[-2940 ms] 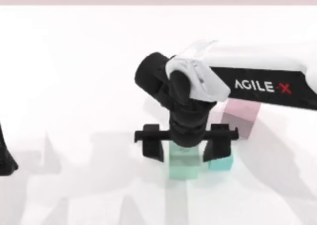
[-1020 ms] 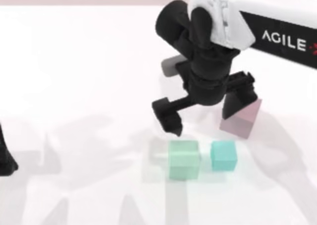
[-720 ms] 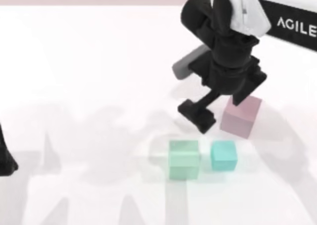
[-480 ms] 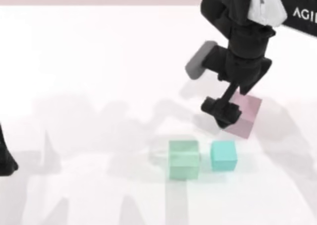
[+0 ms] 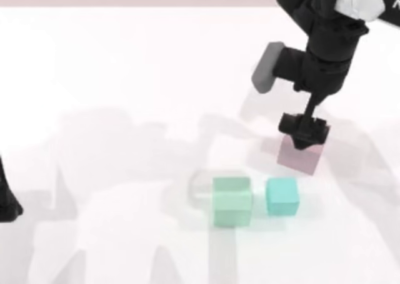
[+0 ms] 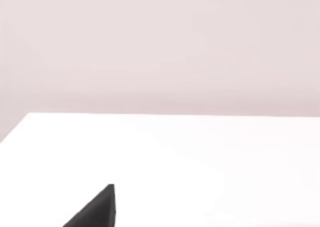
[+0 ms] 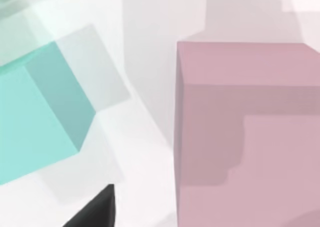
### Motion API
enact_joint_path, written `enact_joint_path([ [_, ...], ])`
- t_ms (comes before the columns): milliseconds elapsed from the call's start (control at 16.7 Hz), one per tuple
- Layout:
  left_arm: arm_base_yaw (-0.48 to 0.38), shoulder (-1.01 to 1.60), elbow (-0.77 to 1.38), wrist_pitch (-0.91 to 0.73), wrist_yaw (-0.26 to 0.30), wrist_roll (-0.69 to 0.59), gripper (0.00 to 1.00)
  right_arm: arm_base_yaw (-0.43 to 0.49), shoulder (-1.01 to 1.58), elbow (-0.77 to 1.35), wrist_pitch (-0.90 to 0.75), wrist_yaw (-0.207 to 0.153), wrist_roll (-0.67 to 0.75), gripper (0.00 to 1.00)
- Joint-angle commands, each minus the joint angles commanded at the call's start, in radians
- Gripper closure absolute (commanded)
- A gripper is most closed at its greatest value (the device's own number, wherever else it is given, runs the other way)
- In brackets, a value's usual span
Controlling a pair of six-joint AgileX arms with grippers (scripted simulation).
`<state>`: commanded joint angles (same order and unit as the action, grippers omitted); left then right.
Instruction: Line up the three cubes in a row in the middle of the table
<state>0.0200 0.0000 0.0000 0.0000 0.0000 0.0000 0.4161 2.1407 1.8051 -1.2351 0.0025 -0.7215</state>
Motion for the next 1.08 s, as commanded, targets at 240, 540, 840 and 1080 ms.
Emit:
enact_joint_path([
  [240, 0.000, 0.000, 0.000, 0.000, 0.000, 0.000, 0.00, 0.004, 0.006, -0.013, 0.015, 0.000, 0.002, 0.00],
  [540, 0.000, 0.000, 0.000, 0.000, 0.000, 0.000, 0.00, 0.003, 0.049, -0.122, 0.171, 0.000, 0.003, 0.00],
  [840, 0.000, 0.000, 0.000, 0.000, 0.000, 0.000, 0.00, 0.002, 0.090, -0.218, 0.308, 0.001, 0.003, 0.00],
  [1080, 0.000, 0.000, 0.000, 0.000, 0.000, 0.000, 0.00, 0.002, 0.091, -0.221, 0.312, 0.001, 0.003, 0.00],
])
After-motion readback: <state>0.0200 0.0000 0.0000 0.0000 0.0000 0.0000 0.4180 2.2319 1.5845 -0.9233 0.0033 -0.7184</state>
